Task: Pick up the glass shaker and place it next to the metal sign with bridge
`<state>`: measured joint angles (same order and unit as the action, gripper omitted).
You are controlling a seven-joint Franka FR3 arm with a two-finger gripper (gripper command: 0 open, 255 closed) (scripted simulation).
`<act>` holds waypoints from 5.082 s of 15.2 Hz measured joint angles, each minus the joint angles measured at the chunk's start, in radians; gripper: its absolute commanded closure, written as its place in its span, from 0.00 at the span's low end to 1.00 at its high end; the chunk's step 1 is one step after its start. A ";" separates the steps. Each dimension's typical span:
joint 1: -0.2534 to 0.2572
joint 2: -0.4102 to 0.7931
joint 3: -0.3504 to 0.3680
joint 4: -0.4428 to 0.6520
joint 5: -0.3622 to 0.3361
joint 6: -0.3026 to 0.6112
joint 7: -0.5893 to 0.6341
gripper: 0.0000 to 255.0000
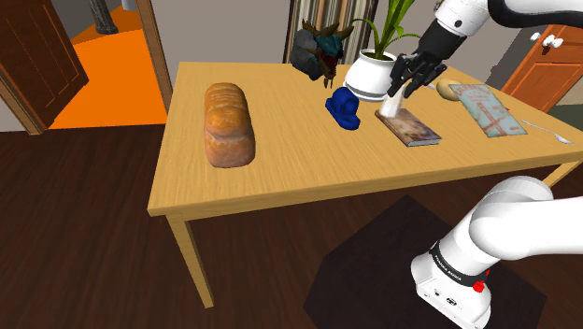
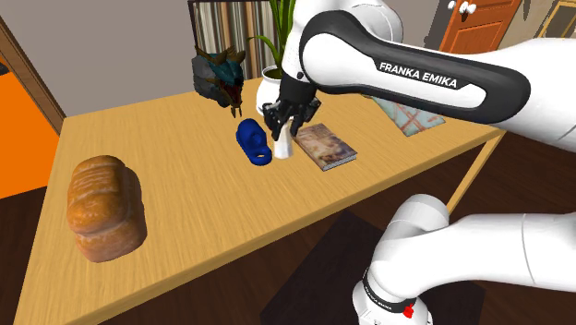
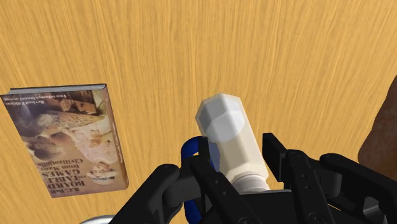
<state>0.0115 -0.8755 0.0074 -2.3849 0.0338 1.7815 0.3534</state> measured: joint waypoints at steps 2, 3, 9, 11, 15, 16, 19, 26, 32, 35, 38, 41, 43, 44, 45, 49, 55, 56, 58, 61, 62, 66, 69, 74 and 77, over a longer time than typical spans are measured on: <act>0.000 0.007 0.001 0.031 0.000 -0.023 0.002 1.00; 0.000 0.014 0.001 0.051 0.000 -0.037 0.002 1.00; -0.007 0.043 -0.028 0.122 -0.014 -0.080 -0.026 1.00; -0.018 0.049 -0.075 0.134 -0.035 -0.086 -0.072 1.00; -0.036 0.068 -0.164 0.153 -0.076 -0.086 -0.163 1.00; -0.040 0.076 -0.184 0.168 -0.084 -0.093 -0.184 1.00; -0.051 0.109 -0.261 0.195 -0.112 -0.085 -0.260 1.00; -0.056 0.220 -0.432 0.308 -0.149 -0.078 -0.430 1.00; -0.035 0.349 -0.584 0.446 -0.140 -0.080 -0.578 1.00; -0.015 0.436 -0.683 0.534 -0.112 -0.084 -0.669 1.00; 0.009 0.531 -0.785 0.631 -0.064 -0.100 -0.761 1.00; 0.032 0.657 -0.912 0.730 0.024 -0.114 -0.874 1.00; 0.034 0.798 -1.026 0.831 0.140 -0.146 -0.981 1.00; 0.018 0.859 -1.063 0.870 0.200 -0.167 -1.030 1.00; -0.040 0.985 -1.121 0.955 0.297 -0.212 -1.106 1.00; -0.090 1.057 -1.119 0.966 0.391 -0.204 -1.177 1.00; -0.056 1.027 -1.120 0.867 0.364 -0.117 -1.183 1.00; -0.054 1.028 -1.120 0.852 0.365 -0.103 -1.186 1.00; -0.034 1.006 -1.121 0.809 0.346 -0.068 -1.181 1.00; -0.022 0.992 -1.120 0.756 0.336 -0.021 -1.186 1.00; -0.020 0.992 -1.120 0.745 0.336 -0.010 -1.188 1.00; -0.011 0.986 -1.118 0.692 0.333 0.041 -1.195 1.00; -0.007 0.983 -1.117 0.650 0.334 0.080 -1.206 1.00; -0.008 0.995 -1.112 0.588 0.353 0.143 -1.230 1.00; -0.007 1.000 -1.109 0.550 0.364 0.182 -1.244 1.00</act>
<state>0.0045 0.1247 -1.1013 -1.8351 0.3977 1.9632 -0.8901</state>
